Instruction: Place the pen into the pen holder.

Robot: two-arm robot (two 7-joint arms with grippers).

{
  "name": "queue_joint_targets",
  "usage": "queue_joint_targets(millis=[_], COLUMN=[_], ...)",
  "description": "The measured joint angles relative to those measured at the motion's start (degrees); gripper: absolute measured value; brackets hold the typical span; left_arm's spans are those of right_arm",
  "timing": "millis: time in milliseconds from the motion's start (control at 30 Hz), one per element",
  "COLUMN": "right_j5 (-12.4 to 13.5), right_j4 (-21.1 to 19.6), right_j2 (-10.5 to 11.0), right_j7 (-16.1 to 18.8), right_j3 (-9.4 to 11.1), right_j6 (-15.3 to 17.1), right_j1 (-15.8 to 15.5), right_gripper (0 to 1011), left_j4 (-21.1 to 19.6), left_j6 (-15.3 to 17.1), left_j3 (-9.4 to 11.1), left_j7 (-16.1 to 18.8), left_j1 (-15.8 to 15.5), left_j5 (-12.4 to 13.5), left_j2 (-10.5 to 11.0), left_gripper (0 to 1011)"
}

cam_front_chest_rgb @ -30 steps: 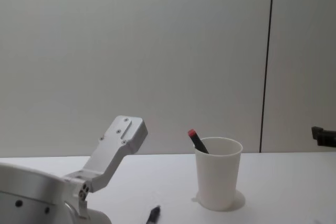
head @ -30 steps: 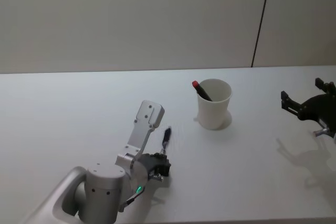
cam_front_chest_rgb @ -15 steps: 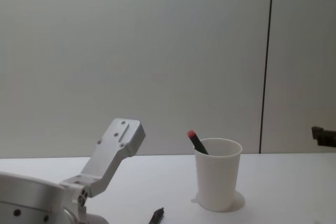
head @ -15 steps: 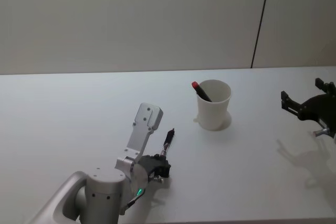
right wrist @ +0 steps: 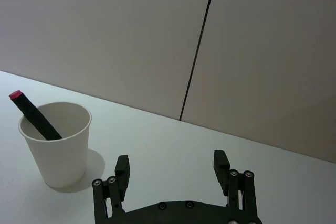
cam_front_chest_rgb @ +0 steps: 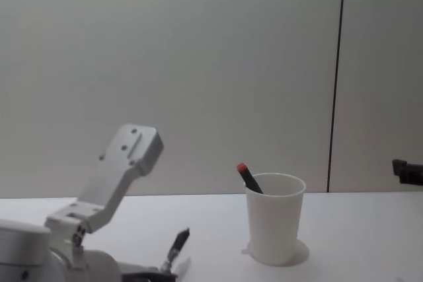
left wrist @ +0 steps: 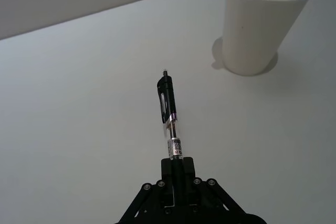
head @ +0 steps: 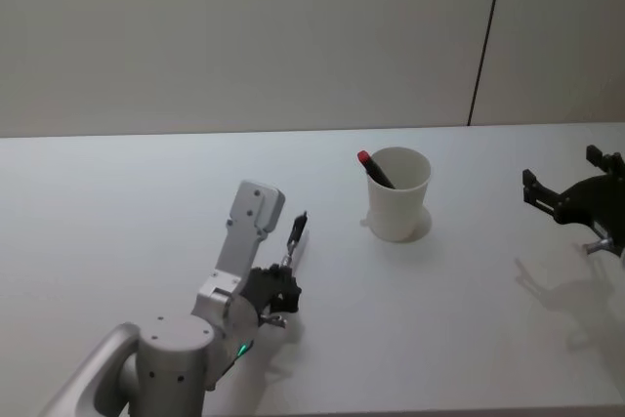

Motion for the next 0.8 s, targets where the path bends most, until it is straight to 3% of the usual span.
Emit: queue_joint_targets(millis=[500,800], right_j5=[0.0,0.0], right_j4=[0.0,0.0], right_j2=[0.0,0.0], right_j7=[0.0,0.0], right_j3=[0.0,0.0], right_j6=[0.0,0.0], right_j1=[0.0,0.0], right_gripper=[1002,1002], left_j4=[-5.0,-7.2], left_j6=[-10.4,-17.9], left_j3=[-1.2,-1.9], left_j7=[-1.7,-5.7], left_j1=[3.4,5.0], left_j5=[2.5,3.8], left_j2=[3.4,5.5], left_gripper=[133,133])
